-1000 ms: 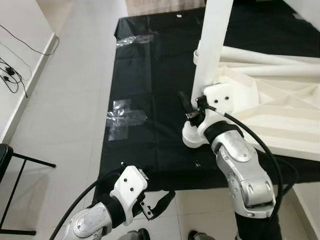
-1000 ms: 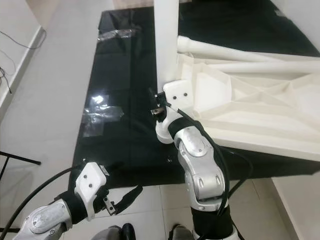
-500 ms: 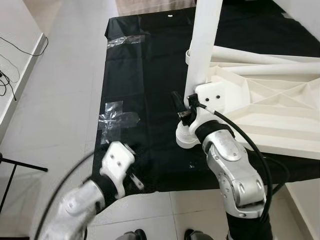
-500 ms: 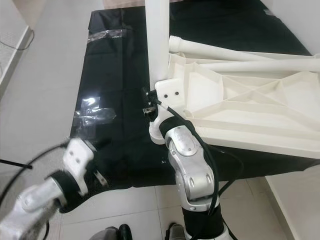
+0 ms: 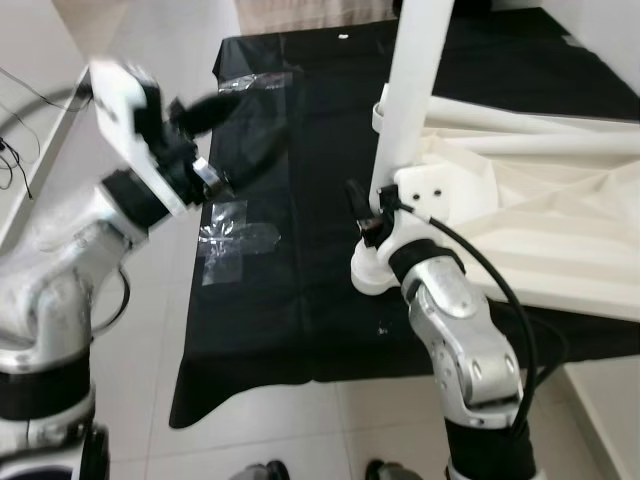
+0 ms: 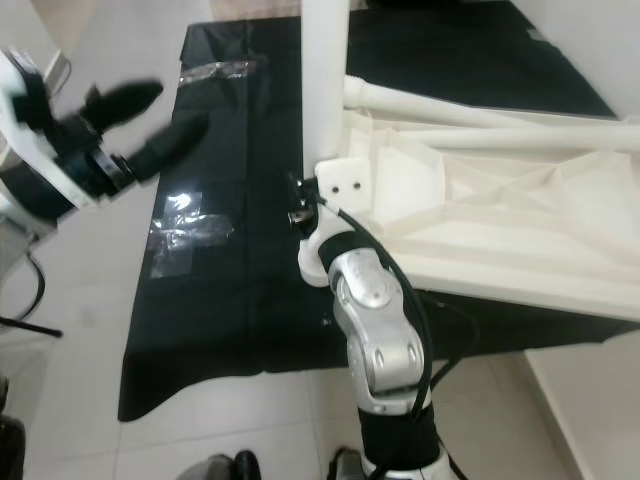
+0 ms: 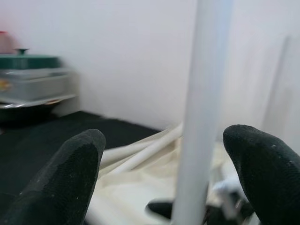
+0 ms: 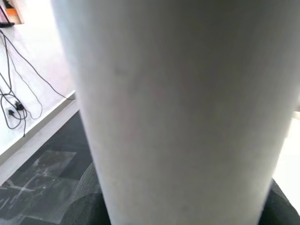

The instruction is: Building children table

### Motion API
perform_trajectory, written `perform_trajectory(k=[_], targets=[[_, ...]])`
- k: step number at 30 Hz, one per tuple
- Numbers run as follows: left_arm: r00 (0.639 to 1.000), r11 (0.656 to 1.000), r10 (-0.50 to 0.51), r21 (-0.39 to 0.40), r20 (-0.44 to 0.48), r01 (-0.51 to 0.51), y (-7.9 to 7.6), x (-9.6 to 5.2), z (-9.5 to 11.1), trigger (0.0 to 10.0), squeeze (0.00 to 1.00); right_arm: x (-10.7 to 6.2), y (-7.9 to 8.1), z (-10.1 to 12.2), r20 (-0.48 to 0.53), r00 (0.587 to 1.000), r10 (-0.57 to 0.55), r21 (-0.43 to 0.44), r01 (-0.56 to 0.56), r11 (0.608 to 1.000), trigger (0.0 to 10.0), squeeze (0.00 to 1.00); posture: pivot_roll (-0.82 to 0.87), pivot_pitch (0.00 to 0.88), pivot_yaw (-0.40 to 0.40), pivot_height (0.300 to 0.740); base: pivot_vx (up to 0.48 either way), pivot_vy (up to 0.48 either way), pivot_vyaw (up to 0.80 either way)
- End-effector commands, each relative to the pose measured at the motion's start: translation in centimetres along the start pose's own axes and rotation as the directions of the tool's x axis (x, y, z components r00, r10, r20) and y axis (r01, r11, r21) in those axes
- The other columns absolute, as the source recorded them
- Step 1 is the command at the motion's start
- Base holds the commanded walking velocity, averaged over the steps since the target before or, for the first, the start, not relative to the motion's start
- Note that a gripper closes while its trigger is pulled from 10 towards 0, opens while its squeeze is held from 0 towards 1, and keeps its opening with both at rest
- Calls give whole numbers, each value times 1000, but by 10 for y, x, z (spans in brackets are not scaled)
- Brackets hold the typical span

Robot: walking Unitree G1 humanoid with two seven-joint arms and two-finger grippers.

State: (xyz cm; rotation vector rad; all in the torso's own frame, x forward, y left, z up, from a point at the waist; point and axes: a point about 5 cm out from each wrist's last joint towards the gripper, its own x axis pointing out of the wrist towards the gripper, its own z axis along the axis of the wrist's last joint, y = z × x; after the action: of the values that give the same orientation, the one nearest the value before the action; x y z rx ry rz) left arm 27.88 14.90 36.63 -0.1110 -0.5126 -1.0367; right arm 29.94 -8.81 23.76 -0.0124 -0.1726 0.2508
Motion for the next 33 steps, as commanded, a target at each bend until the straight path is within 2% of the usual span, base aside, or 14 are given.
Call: perform_trajectory(k=[1, 3, 6, 7, 9, 10, 11, 13, 17, 19, 20, 22, 28, 33], targets=[[997, 995, -76, -63, -11, 75, 3, 7, 2, 10000, 1000, 0, 10, -30, -130, 991, 41, 123, -25, 992, 10000, 0, -6, 193, 85, 740, 0, 0, 0], [981, 972, -192, -136, 0, 190, 4, 34, 9, 10000, 1000, 1, 18, -27, -107, 992, 68, 138, -53, 989, 10000, 0, -7, 188, 99, 740, 0, 0, 0], [978, 968, -208, -146, 2, 206, 6, 45, 10, 10000, 1000, 2, 22, -25, -95, 992, 82, 144, -68, 987, 10000, 0, -10, 187, 103, 740, 0, 0, 0], [976, 961, -217, -173, 10, 215, 9, 55, 10, 10000, 886, 3, 26, -23, -80, 992, 100, 147, -87, 985, 10000, 0, -14, 187, 107, 740, 0, 0, 0], [975, 957, -220, -189, 15, 218, 11, 62, 10, 10000, 886, 4, 29, -21, -69, 991, 111, 149, -99, 984, 10000, 0, -15, 187, 107, 740, 0, 0, 0], [976, 959, -216, -186, 1, 212, 14, 70, 7, 10000, 0, 5, 31, -19, -55, 991, 125, 146, -116, 983, 10000, 0, -18, 188, 110, 740, 0, 0, 0], [976, 959, -216, -186, 1, 212, 14, 70, 7, 10000, 0, 5, 31, -19, -55, 991, 125, 146, -116, 983, 10000, 0, -18, 188, 110, 740, 0, 0, 0], [967, 956, -248, -176, -60, 235, 13, 89, -7, 10000, 0, 6, 38, -12, -18, 987, 160, 137, -156, 978, 10000, 0, -23, 186, 116, 740, 0, 0, 0], [957, 952, -275, -168, -90, 257, 13, 97, -11, 10000, 0, 7, 40, -10, -8, 985, 170, 139, -167, 976, 10000, 0, -26, 187, 119, 740, 0, 0, 0], [948, 959, -281, -88, -151, 270, 12, 107, -17, 9843, 0, 7, 42, -9, 1, 983, 181, 140, -179, 974, 10000, 0, -25, 187, 122, 740, 0, 0, 0], [948, 959, -281, -88, -151, 270, 12, 107, -17, 9843, 0, 7, 42, -9, 1, 983, 181, 140, -179, 974, 10000, 0, -25, 187, 122, 740, 0, 0, 0], [932, 950, -307, 5, -193, 314, 7, 115, -18, 0, 0, 8, 44, -8, 7, 982, 189, 141, -188, 972, 10000, 0, -26, 186, 122, 740, 0, 0, 0], [920, 924, -320, 138, -226, 356, 3, 122, -16, 0, 0, 10, 45, -8, 10, 981, 191, 141, -191, 971, 10000, 0, -26, 183, 125, 740, 0, 0, 0], [925, 920, -323, 164, -201, 356, 1, 123, -13, 0, 0, 12, 44, -8, 10, 981, 195, 138, -195, 971, 10000, 0, -26, 180, 119, 740, 0, 0, 0]])
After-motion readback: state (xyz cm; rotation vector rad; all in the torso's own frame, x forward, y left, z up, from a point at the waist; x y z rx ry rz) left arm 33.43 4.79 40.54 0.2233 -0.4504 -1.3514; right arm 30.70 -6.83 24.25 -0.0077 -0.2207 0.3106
